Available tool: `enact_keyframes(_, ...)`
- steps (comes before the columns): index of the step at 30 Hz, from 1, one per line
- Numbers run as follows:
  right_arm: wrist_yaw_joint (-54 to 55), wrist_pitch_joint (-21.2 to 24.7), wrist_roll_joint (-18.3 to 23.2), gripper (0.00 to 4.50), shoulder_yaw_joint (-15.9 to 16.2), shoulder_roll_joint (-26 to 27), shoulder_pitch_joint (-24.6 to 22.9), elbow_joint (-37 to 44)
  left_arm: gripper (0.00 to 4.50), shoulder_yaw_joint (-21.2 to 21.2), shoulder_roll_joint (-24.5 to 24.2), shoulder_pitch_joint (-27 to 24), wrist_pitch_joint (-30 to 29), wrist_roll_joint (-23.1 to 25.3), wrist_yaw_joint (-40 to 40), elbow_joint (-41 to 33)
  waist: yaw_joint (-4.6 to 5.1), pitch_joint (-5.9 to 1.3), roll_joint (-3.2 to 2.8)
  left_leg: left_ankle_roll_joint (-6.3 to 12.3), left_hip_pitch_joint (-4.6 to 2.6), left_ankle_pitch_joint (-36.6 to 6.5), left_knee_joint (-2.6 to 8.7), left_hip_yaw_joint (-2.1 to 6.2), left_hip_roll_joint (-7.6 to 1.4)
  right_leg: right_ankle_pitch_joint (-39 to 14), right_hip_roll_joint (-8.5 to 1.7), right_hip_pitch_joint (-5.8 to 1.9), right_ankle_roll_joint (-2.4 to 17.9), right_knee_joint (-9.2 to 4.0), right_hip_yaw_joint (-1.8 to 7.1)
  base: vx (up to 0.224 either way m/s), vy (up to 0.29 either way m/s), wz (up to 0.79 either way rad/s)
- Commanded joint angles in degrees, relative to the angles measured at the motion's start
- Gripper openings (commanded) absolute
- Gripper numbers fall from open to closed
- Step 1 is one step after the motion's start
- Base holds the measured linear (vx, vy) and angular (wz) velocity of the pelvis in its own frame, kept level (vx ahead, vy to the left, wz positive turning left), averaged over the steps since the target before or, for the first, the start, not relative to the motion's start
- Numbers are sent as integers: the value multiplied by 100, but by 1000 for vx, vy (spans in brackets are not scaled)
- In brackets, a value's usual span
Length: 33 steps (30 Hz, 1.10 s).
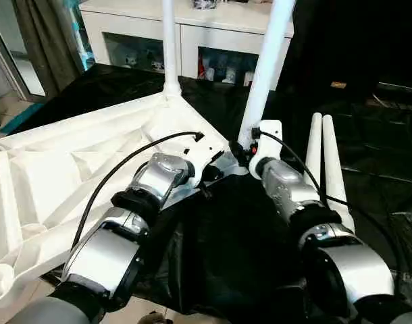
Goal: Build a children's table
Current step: Rotate leg to tighten
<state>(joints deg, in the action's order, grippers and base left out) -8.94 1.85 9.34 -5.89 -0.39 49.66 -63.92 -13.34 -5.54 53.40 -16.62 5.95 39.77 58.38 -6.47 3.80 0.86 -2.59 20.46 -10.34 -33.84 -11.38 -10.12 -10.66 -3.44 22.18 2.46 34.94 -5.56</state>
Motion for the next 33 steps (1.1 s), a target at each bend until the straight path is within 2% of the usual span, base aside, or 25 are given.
enact_keyframes(1, 20, 309, -121, 254, 85, 145, -271, -551, 0, 110, 15, 215, 106, -10, -210, -19, 22, -398, -92, 5, -94, -1422, 421, 228, -385, -1436, -674, -236, 1113, -515, 407, 0, 0, 0)
enact_keyframes(2, -47, 282, -93, 254, 66, 162, -266, -556, 0, 104, 9, 219, 119, -4, -211, 3, 27, -388, -95, -15, -107, -1584, 430, 235, -392, -1675, -680, -230, 1064, -544, 406, 0, 0, 0)
enact_keyframes(3, -96, 258, -70, 289, 44, 163, -259, -555, 0, 98, -8, 217, 123, 5, -192, 14, 24, -387, -97, -25, -110, -1607, 431, 239, -394, -1722, -683, -231, 1051, -549, 407, 0, 0, 0)
enact_keyframes(6, -208, 215, -26, 310, -19, 159, -234, -552, 0, 95, -30, 212, 229, 23, -145, 71, 26, -391, -90, -27, -107, -1582, 439, 239, -402, -1671, -688, -225, 1048, -542, 416, 0, 0, 0)
enact_keyframes(9, -553, 167, -91, 348, 79, 103, -182, -487, 0, 42, -90, 150, 436, 41, 25, -2, 37, -387, -88, -8, -102, -1629, 444, 246, -403, -1733, -685, -233, 1053, -547, 411, 0, 0, 0)
enact_keyframes(11, -896, 128, -105, 359, 122, -4, -154, -332, 0, -34, -187, 64, 591, 79, 225, -100, 37, -388, -73, 17, -88, -1594, 441, 245, -403, -1753, -701, -247, 1042, -555, 415, 0, 0, 0)
enact_keyframes(12, -932, 122, -106, 366, 128, -17, -153, -317, 0, -42, -196, 55, 618, 83, 241, -107, 36, -394, -75, 55, -69, -1474, 434, 241, -401, -1640, -699, -259, 1058, -529, 417, 0, 0, 0)
enact_keyframes(13, -1406, 111, -126, 366, 248, -169, -211, -98, 0, -87, -294, -41, 870, 79, 458, -206, 44, -394, -85, 84, -67, -1402, 430, 237, -407, -1515, -695, -251, 1103, -517, 419, 0, 0, 0)
enact_keyframes(15, -2291, 96, -211, 366, 541, -470, -418, 380, 0, -126, -452, -176, 982, 50, 773, -354, 18, -406, -74, 205, -35, -1246, 412, 228, -398, -1238, -682, -300, 1140, -494, 406, 0, 0, 0)
enact_keyframes(17, -2754, 78, -234, 366, 652, -645, -557, 633, 0, -147, -525, -266, 1234, 7, 1014, -437, -16, -448, -66, 371, -9, -905, 377, 212, -413, -663, -668, -314, 1218, -416, 399, 0, 0, 0)
enact_keyframes(18, -3106, 93, -203, 366, 733, -839, -728, 934, 0, -139, -585, -357, 1289, -69, 1229, -565, -36, -490, -53, 529, 36, -475, 322, 199, -408, 59, -651, -317, 1343, -297, 388, 0, 0, 0)
enact_keyframes(19, -3226, 89, -204, 366, 754, -899, -780, 1024, 0, -135, -605, -386, 1310, -87, 1296, -604, -36, -490, -53, 529, 36, -475, 322, 199, -408, 59, -651, -317, 1343, -297, 388, 0, 0, 0)
enact_keyframes(20, -3398, 85, -191, 366, 790, -990, -867, 1184, 0, -144, -642, -452, 1471, -127, 1455, -690, -56, -482, -75, 658, 34, -440, 308, 187, -413, 229, -646, -282, 1443, -291, 369, 0, 0, 0)
enact_keyframes(22, -3635, 36, -162, 366, 833, -1118, -994, 1416, 0, -168, -697, -536, 1544, -164, 1645, -795, -66, -470, -77, 640, 24, -594, 314, 185, -426, 29, -663, -274, 1461, -321, 367, 0, 0, 0)
enact_keyframes(23, -4128, 112, -36, 366, 938, -1401, -1283, 1992, 0, -294, -844, -738, 1861, -196, 2095, -1012, -77, -469, -74, 615, 25, -623, 318, 192, -438, -37, -675, -286, 1452, -324, 367, 0, 0, 0)
enact_keyframes(24, -4348, 179, 19, 366, 979, -1520, -1423, 2280, 0, -338, -901, -816, 1940, -199, 2254, -1094, -133, -468, -78, 632, 3, -643, 315, 190, -460, -35, -658, -277, 1369, -318, 381, 0, 0, 0)
enact_keyframes(25, -4400, 195, 29, 366, 992, -1546, -1455, 2346, 0, -343, -914, -837, 1975, -211, 2308, -1113, -142, -475, -122, 627, 9, -627, 317, 197, -470, 12, -656, -269, 1378, -297, 382, 0, 0, 0)
enact_keyframes(26, -4551, 234, 56, 366, 1028, -1623, -1548, 2530, 0, -355, -948, -892, 2046, -246, 2452, -1170, -147, -468, -109, 630, 7, -663, 324, 194, -469, -8, -642, -263, 1365, -319, 377, 0, 0, 0)
enact_keyframes(27, -4656, 250, 74, 366, 1053, -1674, -1614, 2650, 0, -356, -970, -926, 2044, -275, 2537, -1215, -175, -462, -95, 580, -16, -770, 325, 183, -465, -122, -649, -246, 1361, -326, 379, 0, 0, 0)
enact_keyframes(29, -4938, 200, 68, 366, 1124, -1827, -1821, 2952, 0, -348, -1046, -1060, 2061, -392, 2861, -1438, -192, -424, -89, 433, -16, -990, 350, 191, -462, -724, -682, -247, 1261, -406, 385, 0, 0, 0)
enact_keyframes(31, -5099, 141, 18, 366, 1189, -1912, -1927, 3021, 0, -357, -1100, -1141, 2052, -434, 2997, -1559, -218, -414, -100, 321, -48, -1111, 356, 183, -458, -1097, -683, -221, 1187, -450, 397, 0, 0, 0)
enact_keyframes(33, -5166, 130, 1, 366, 1230, -1945, -1988, 3086, 0, -361, -1139, -1196, 2041, -438, 3059, -1631, -223, -412, -100, 258, -33, -1119, 373, 196, -461, -1211, -683, -233, 1129, -453, 393, 0, 0, 0)
